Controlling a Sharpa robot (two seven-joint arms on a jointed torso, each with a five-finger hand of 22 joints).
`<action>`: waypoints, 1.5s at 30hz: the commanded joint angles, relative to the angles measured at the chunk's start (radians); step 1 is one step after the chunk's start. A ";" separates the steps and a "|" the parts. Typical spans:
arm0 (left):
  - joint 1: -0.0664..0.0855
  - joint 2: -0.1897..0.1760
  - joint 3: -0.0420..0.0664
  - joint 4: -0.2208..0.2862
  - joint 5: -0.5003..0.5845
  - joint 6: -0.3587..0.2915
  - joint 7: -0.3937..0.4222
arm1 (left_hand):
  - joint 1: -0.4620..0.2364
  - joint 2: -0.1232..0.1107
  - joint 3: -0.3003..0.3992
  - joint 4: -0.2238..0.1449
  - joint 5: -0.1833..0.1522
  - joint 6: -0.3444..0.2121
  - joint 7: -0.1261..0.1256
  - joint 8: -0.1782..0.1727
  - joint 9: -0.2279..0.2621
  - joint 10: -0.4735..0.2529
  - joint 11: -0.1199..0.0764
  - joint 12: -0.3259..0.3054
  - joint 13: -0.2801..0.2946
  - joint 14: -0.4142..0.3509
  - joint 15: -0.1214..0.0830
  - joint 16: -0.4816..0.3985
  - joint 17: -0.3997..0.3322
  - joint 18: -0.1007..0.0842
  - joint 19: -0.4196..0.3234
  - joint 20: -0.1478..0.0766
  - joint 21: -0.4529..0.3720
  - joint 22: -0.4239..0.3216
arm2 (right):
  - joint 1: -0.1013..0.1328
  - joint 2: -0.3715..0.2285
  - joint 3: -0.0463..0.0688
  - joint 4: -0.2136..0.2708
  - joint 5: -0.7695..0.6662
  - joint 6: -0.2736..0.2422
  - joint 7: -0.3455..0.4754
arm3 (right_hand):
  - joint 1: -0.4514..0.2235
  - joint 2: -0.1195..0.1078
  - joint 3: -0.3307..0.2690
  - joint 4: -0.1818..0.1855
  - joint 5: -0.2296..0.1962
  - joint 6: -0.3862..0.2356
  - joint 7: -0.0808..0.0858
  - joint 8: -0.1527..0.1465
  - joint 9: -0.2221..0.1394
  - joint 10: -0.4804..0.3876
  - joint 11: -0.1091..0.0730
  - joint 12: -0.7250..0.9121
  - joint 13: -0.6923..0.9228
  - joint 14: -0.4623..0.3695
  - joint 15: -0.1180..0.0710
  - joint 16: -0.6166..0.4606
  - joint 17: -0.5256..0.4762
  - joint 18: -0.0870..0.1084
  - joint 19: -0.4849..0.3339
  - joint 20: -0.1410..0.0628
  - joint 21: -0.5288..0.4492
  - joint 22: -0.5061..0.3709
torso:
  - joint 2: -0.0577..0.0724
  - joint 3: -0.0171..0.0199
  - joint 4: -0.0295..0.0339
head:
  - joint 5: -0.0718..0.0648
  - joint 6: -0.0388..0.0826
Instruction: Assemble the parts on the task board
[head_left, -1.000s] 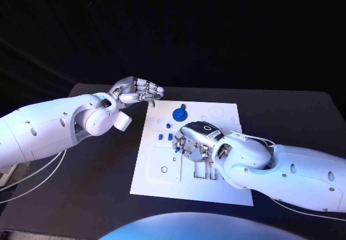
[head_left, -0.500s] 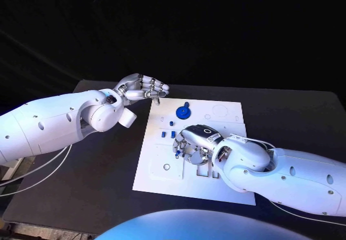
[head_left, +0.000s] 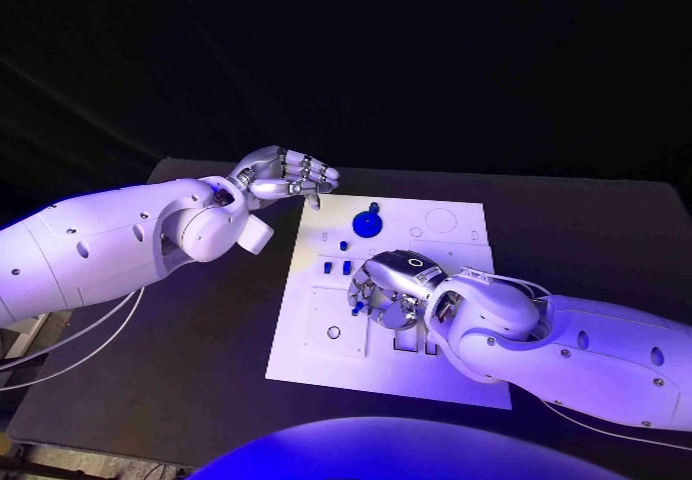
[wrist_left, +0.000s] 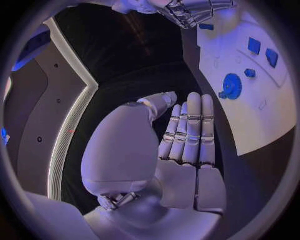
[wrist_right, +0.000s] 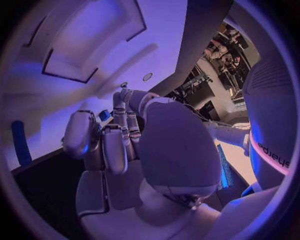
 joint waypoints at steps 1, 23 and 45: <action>0.001 0.002 0.001 0.002 0.007 0.017 0.003 | -0.006 0.002 -0.004 -0.001 -0.001 -0.003 0.001 -0.005 -0.001 -0.003 0.000 -0.005 -0.001 0.001 0.003 -0.006 -0.001 0.013 -0.003 0.001 -0.006 -0.001 | -0.002 0.004 -0.001 -0.004 -0.009 0.028 0.000 | -0.005 0.007 0.004 0.001 0.004 -0.001 0.005 0.007 0.001 0.028 -0.023 -0.001 0.001 0.041 -0.006 0.001 -0.001 -0.016 -0.004 -0.004 -0.004 0.112 | 0.001 0.0000 0.0003 | 0.001 -0.002; 0.001 0.000 0.001 0.003 0.007 0.020 -0.001 | -0.006 0.002 -0.004 -0.001 -0.001 -0.003 0.001 -0.004 0.000 -0.005 0.000 -0.005 -0.001 0.001 0.003 -0.007 -0.001 0.013 -0.003 0.001 -0.006 -0.002 | -0.007 0.020 -0.004 -0.015 -0.022 0.056 -0.014 | -0.014 0.009 0.006 -0.007 0.003 -0.009 0.008 0.005 0.003 0.023 -0.020 -0.007 0.002 0.040 -0.004 0.001 -0.003 -0.015 -0.004 -0.003 -0.006 0.112 | 0.000 -0.0007 -0.0006 | 0.001 -0.008; 0.001 -0.001 0.001 0.001 0.007 0.030 -0.010 | -0.007 0.004 -0.006 -0.003 0.000 -0.004 0.001 -0.005 0.000 -0.011 0.001 -0.004 -0.001 0.001 0.004 -0.007 -0.001 0.014 -0.003 0.002 -0.007 -0.003 | -0.007 0.002 -0.006 -0.004 -0.015 -0.024 -0.040 | -0.129 -0.062 -0.085 0.004 -0.001 -0.171 0.022 -0.091 -0.026 -0.021 -0.007 -0.041 0.013 0.031 0.009 -0.012 -0.042 -0.008 -0.017 0.011 -0.057 0.098 | 0.000 0.0002 0.0003 | -0.003 -0.006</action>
